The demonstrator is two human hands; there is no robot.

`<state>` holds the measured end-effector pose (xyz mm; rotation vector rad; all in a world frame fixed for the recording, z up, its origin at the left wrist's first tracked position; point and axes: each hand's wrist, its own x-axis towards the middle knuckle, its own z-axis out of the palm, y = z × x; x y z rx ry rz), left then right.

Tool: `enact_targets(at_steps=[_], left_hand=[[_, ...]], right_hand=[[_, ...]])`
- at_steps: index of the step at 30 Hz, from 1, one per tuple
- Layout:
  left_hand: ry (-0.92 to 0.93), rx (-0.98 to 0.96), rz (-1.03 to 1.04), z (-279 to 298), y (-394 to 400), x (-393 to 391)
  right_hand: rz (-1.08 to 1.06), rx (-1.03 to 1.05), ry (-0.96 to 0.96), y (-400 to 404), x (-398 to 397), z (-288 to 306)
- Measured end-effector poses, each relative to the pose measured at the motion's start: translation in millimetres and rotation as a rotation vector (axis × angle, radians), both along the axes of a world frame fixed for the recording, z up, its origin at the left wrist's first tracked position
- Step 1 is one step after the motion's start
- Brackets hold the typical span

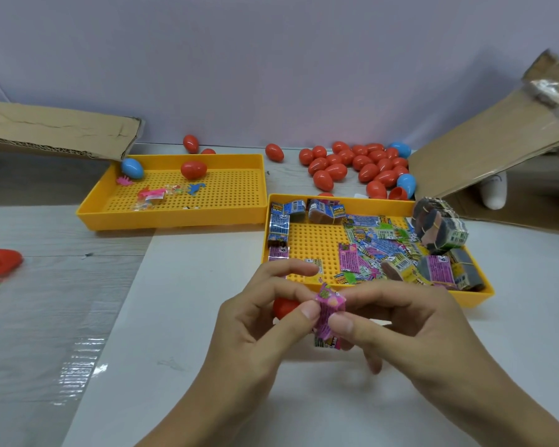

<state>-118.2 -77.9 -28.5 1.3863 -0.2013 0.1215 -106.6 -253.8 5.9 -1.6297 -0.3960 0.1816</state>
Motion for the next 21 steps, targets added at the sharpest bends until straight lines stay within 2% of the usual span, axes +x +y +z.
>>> enact_targets(at_steps=[4,7,13,16,21], left_hand=[[0.114,-0.165,-0.105,0.9,1.3,0.8],[0.132,-0.202,-0.157,1.6,2.5,0.2],[-0.047,0.131,-0.100,-0.8,-1.4,-6.5],[-0.092,0.173,-0.080,0.1,-3.1,-8.4],[-0.109,0.135,-0.031,-1.5,-4.0,-8.5]], right_hand=[[-0.004,0.029,0.001,-0.8,1.1,-1.3],[-0.037,0.008,-0.016,-1.4,1.3,-1.8],[-0.120,-0.014,-0.092,1.0,0.3,-6.0],[-0.150,-0.016,-0.192,3.5,-2.1,-5.8],[-0.268,-0.108,-0.295,3.7,-1.9,-11.6]])
